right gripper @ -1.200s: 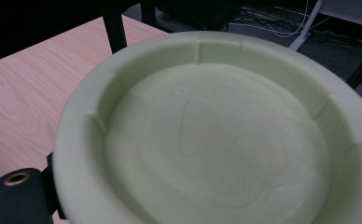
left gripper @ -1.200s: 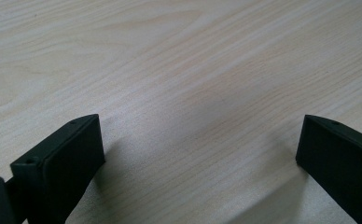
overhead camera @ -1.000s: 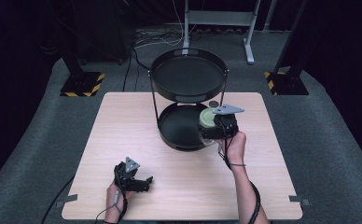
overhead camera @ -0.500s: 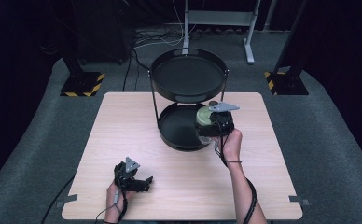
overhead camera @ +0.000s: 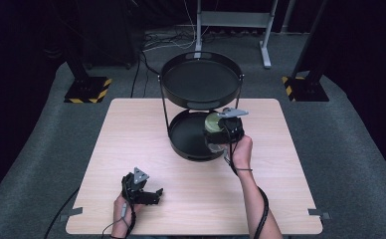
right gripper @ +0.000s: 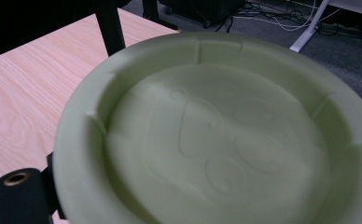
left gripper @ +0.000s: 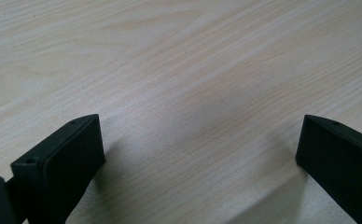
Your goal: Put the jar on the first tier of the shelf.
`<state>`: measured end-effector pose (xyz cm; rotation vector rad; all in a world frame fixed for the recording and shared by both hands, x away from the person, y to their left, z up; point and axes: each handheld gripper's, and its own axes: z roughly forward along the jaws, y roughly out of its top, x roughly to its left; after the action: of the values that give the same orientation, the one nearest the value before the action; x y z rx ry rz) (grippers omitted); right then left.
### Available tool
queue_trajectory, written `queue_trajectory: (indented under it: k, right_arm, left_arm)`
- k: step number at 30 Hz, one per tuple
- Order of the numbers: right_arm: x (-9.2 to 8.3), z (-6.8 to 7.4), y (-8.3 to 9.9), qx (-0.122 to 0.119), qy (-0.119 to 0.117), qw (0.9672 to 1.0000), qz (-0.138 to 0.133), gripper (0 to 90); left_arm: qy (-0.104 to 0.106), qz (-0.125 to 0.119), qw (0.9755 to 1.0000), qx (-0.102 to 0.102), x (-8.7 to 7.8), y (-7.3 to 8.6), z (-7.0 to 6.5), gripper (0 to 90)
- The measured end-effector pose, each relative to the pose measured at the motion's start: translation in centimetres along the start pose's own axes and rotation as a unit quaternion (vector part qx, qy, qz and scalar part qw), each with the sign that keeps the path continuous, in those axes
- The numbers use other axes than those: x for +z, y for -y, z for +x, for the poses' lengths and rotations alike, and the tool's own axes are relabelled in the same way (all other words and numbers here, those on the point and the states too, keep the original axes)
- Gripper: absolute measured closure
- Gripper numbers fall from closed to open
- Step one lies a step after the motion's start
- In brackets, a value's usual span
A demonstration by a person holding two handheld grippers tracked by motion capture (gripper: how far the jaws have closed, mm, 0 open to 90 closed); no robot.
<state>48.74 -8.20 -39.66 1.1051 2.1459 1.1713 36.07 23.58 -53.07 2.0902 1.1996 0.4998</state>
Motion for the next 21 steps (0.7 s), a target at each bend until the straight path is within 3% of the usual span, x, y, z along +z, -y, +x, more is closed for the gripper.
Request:
queue_trajectory:
  k: [21]
  right_arm:
    - [2.5, 0.2, -0.3, 0.007, 0.003, 0.9999, 0.011, 11.0]
  left_arm:
    - [0.001, 0.000, 1.0000, 0.001, 0.0, 0.0, 0.0, 0.5]
